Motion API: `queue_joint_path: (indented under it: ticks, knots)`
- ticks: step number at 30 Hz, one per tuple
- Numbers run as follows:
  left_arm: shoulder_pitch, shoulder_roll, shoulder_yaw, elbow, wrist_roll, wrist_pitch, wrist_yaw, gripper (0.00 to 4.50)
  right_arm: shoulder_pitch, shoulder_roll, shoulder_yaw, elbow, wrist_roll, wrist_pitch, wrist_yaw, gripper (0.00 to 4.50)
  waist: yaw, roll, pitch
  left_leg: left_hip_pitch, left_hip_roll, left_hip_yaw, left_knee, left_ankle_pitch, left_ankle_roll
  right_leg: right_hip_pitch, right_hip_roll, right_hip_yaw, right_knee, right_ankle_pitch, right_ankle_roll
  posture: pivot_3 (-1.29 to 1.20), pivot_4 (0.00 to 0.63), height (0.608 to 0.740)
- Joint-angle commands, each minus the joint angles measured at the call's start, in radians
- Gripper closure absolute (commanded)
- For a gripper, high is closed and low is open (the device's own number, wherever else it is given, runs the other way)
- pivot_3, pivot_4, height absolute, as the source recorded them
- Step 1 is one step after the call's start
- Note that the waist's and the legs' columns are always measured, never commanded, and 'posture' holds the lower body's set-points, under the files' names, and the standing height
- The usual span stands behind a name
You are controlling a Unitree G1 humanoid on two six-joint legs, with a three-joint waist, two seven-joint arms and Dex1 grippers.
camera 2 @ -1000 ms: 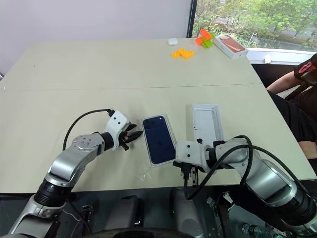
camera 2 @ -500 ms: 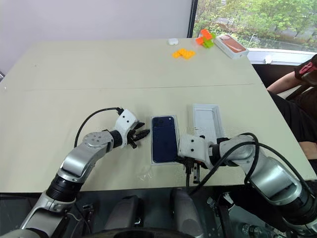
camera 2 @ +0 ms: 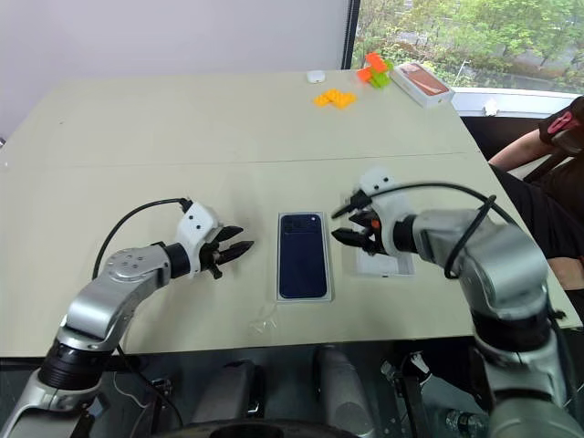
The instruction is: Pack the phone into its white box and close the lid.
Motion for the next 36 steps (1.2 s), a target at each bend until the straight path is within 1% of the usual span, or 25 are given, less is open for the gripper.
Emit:
queue_joint_path:
  ticks: [1,4,7,9,15,20,23,26,27,30,32,34,35,36]
  knots:
    - [0.025,0.062,0.008,-0.057,-0.026,-0.104,-0.115,2.53,-0.046,0.004,0.021,0.068,-0.01,0.015,-0.14,1.86,-0.001,0.0,0.0,0.0,0.0,0.0,0.0,-0.001,0.001,0.0,0.0,0.0,-0.001,0.001,-0.002,0.0,0.15,0.74]
    - [0.049,0.104,-0.002,-0.076,-0.035,-0.141,-0.175,2.53,-0.055,-0.001,0.029,0.113,0.017,0.015,-0.228,1.86,-0.003,0.0,0.0,-0.001,0.0,0.001,0.0,-0.002,0.003,-0.001,-0.001,0.002,-0.002,0.002,-0.003,0.0,0.15,0.74]
    - [0.071,0.125,-0.005,-0.104,-0.049,-0.156,-0.215,2.53,-0.047,0.009,0.019,0.137,0.081,0.015,-0.289,1.86,-0.005,0.0,0.0,-0.001,0.0,0.002,0.0,-0.002,0.004,-0.001,-0.002,0.004,-0.002,0.001,-0.002,0.0,0.15,0.74]
    - [0.075,0.125,-0.005,-0.113,-0.047,-0.152,-0.211,2.53,-0.039,0.012,0.013,0.145,0.137,0.015,-0.333,1.86,-0.006,0.0,0.0,-0.001,0.0,0.002,0.0,-0.002,0.004,-0.001,-0.002,0.004,-0.002,-0.001,0.002,0.0,0.15,0.74]
    - [0.076,0.118,-0.01,-0.109,-0.038,-0.141,-0.192,2.53,-0.038,0.023,-0.001,0.171,0.314,0.015,-0.488,1.86,-0.008,0.0,0.0,0.0,0.0,0.001,0.0,-0.002,0.004,-0.001,0.001,0.004,-0.001,-0.001,0.002,0.0,0.15,0.74]
    - [0.076,0.109,-0.014,-0.108,-0.042,-0.135,-0.18,2.53,-0.002,0.035,-0.008,0.208,0.45,0.015,-0.648,1.86,-0.009,0.0,0.0,0.0,0.001,0.001,0.0,-0.003,0.005,-0.001,0.001,0.004,-0.001,-0.001,0.002,0.0,0.15,0.74]
    - [0.072,0.103,-0.01,-0.103,-0.05,-0.133,-0.175,2.53,0.019,0.046,-0.003,0.208,0.532,0.015,-0.729,2.62,-0.009,0.0,0.0,0.0,0.002,0.001,0.0,-0.003,0.005,-0.001,0.001,0.004,-0.001,-0.001,0.002,0.0,0.15,0.74]
    - [0.073,0.1,-0.005,-0.1,-0.049,-0.134,-0.172,2.53,0.006,0.06,-0.017,0.219,0.614,0.015,-0.809,4.19,-0.009,0.0,0.0,0.0,0.002,0.001,0.0,-0.003,0.005,-0.001,0.0,0.005,-0.001,-0.001,0.002,0.0,0.15,0.74]
    - [0.075,0.098,0.001,-0.097,-0.049,-0.133,-0.167,2.53,-0.01,0.059,-0.027,0.222,0.633,0.015,-0.83,4.49,-0.009,0.0,0.0,0.0,0.002,0.001,0.0,-0.003,0.005,-0.001,0.0,0.005,-0.002,-0.001,0.002,0.0,0.15,0.74]
    - [0.083,0.1,0.025,-0.081,-0.047,-0.138,-0.154,2.53,-0.064,0.057,-0.076,0.234,0.679,0.015,-0.872,4.49,-0.014,0.001,0.0,0.0,0.002,0.002,0.0,-0.003,0.005,-0.001,0.0,0.005,-0.001,-0.001,0.002,0.0,0.15,0.74]
    - [0.084,0.104,0.054,-0.048,-0.039,-0.144,-0.135,2.53,-0.113,0.06,-0.112,0.185,0.663,0.015,-0.818,4.49,-0.017,0.001,0.001,0.0,0.002,0.001,0.0,-0.003,0.005,-0.002,0.001,0.005,-0.001,-0.001,0.002,0.0,0.15,0.74]
    - [0.085,0.11,0.082,-0.013,-0.029,-0.16,-0.122,2.53,-0.13,0.092,-0.181,0.17,0.733,0.002,-0.765,4.49,-0.023,0.001,0.0,-0.001,0.002,0.001,0.0,-0.003,0.005,-0.003,0.002,0.004,-0.001,-0.001,0.002,0.0,0.15,0.74]
    - [0.083,0.111,0.112,0.02,-0.027,-0.17,-0.109,2.53,-0.111,0.136,-0.222,0.175,0.901,-0.081,-0.756,4.49,-0.025,0.001,0.0,-0.001,0.003,0.001,-0.001,-0.003,0.005,-0.003,0.002,0.004,-0.001,-0.001,0.003,0.0,0.15,0.74]
    - [0.081,0.111,0.133,0.044,-0.026,-0.178,-0.1,2.53,-0.098,0.17,-0.252,0.178,1.019,-0.137,-0.749,4.49,-0.028,0.0,0.0,-0.001,0.003,0.001,-0.001,-0.003,0.006,-0.003,0.003,0.003,-0.001,0.0,0.005,0.0,0.15,0.74]
